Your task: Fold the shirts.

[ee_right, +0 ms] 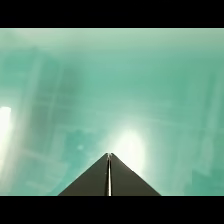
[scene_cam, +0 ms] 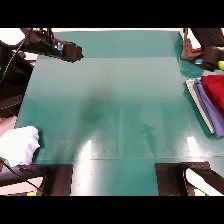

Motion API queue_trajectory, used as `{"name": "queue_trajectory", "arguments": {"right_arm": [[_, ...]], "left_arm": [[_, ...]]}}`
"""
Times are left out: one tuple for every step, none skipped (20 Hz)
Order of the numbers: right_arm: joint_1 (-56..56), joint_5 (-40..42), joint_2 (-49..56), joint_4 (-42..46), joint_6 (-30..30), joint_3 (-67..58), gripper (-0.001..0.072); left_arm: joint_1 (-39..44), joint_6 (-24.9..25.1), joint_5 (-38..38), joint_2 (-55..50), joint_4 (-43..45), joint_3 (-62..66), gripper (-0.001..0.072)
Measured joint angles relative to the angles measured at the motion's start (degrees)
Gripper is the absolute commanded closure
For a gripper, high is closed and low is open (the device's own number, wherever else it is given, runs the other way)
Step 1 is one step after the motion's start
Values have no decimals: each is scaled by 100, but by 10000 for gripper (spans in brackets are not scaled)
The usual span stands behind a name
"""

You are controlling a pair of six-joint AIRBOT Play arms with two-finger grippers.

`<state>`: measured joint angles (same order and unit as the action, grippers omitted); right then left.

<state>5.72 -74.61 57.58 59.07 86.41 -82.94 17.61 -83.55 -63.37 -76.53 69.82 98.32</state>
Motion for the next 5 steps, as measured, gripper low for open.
{"name": "queue_trajectory", "arguments": {"right_arm": [[-229,72,0,-20,-11,-4,694],[-428,129,0,-17,-17,-9,693],[-577,181,0,-20,-24,-13,693],[-675,201,0,-33,-28,-15,693],[-748,232,0,-35,-37,-15,694]], "left_arm": [[0,0,66,0,-2,0,687],[0,0,129,0,-2,0,686],[0,0,210,0,-2,0,686],[0,0,273,0,-2,0,686],[0,0,345,0,-2,0,686]]}}
